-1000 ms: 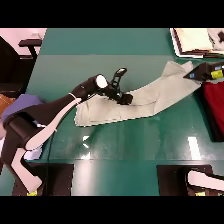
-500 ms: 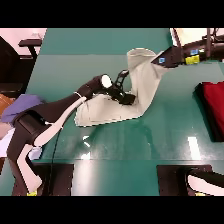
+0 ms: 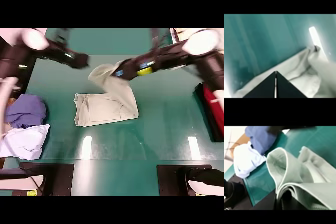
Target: Fold the shirts.
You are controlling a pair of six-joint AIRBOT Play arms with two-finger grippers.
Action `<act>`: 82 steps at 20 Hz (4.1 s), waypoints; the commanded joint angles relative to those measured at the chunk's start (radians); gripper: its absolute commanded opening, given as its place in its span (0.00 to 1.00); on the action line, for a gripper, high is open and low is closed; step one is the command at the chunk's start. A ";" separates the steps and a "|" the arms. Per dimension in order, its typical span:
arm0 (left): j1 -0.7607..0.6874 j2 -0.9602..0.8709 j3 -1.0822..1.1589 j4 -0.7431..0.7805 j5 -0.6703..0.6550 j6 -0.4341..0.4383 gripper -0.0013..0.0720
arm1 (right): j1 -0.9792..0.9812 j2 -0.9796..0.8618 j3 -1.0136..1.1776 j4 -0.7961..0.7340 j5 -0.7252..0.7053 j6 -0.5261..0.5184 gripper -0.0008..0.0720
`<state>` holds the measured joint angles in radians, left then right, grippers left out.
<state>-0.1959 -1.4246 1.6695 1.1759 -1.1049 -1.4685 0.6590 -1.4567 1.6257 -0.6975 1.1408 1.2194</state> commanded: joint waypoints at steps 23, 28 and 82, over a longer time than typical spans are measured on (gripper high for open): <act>0.144 0.180 -0.019 -0.009 -0.083 0.010 0.05 | -0.389 -0.196 -0.462 0.060 0.011 0.003 0.82; 0.121 0.168 -0.019 -0.012 -0.084 0.010 0.05 | -0.254 -0.364 -0.331 0.126 0.030 0.003 0.75; -0.184 0.166 -0.019 -0.054 0.064 0.037 0.05 | -1.694 0.399 -0.532 -0.552 0.211 0.094 0.90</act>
<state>-0.3801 -1.2587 1.6501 1.1210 -1.0409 -1.4353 -0.9535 -1.1107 1.2049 -1.2030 1.3476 1.2953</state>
